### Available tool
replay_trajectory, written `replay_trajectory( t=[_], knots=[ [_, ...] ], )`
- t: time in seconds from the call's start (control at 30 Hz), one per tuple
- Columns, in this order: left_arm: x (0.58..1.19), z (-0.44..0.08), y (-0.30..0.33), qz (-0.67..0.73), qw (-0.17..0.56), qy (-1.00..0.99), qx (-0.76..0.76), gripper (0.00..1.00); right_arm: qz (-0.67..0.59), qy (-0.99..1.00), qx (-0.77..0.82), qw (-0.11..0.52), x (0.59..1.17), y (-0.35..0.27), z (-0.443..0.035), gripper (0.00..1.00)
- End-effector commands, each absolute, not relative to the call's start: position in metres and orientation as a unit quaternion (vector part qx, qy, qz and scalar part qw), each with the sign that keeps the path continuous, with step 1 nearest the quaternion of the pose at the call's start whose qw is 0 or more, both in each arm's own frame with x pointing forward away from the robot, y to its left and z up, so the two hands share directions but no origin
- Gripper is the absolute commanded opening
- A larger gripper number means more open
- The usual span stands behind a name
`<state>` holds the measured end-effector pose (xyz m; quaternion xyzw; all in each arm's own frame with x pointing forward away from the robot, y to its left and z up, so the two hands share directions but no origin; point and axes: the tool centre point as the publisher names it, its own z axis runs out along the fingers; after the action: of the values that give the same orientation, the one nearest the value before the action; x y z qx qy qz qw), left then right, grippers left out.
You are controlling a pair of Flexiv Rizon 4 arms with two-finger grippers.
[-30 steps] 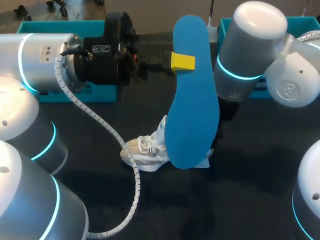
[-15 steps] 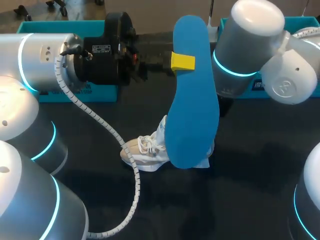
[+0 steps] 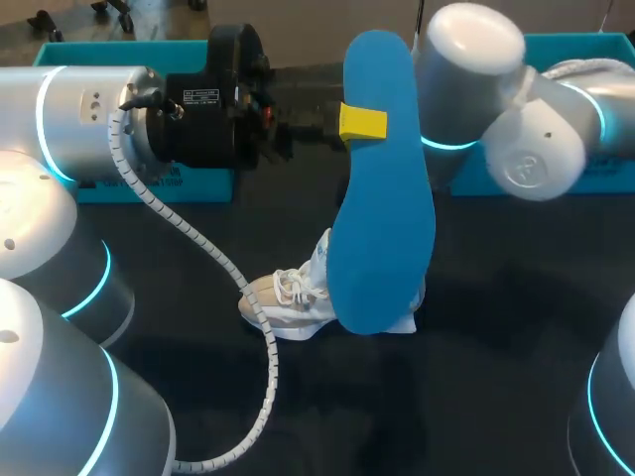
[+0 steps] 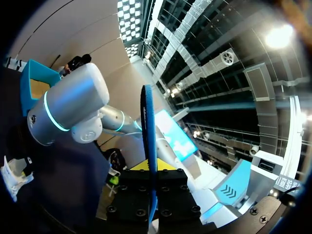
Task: Take the shoe out of the shoebox, open the shoe tongue, remove and reinsert the insole, then place the shoe into the shoebox
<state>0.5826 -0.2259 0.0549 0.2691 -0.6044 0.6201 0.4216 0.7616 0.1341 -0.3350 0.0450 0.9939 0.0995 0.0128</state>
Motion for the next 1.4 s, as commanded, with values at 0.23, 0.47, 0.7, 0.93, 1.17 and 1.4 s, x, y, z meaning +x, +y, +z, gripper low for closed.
replay_trajectory(
  t=[0.23,0.47,0.7,0.93,1.17,1.4],
  knots=[
    [0.582,0.054,-0.229,0.621,0.421,-0.603,0.269,0.00,0.085,0.996,0.038,-0.007,0.778,0.157,-0.378,0.98],
    [0.582,0.054,-0.229,0.621,0.421,-0.603,0.269,0.00,0.071,0.996,0.041,-0.018,0.779,0.156,-0.390,0.55],
    [0.582,0.054,-0.229,0.621,0.421,-0.603,0.269,0.00,0.059,0.997,0.050,-0.026,0.775,0.149,-0.391,0.42],
    [0.582,0.054,-0.229,0.621,0.421,-0.603,0.269,0.00,0.057,0.996,0.051,-0.035,0.772,0.145,-0.393,0.00],
    [0.582,0.054,-0.229,0.621,0.421,-0.603,0.269,0.00,0.068,0.994,0.063,-0.056,0.769,0.143,-0.391,0.00],
    [0.582,0.054,-0.229,0.621,0.421,-0.603,0.269,0.00,0.078,0.988,0.097,-0.087,0.762,0.138,-0.369,0.00]
  ],
)
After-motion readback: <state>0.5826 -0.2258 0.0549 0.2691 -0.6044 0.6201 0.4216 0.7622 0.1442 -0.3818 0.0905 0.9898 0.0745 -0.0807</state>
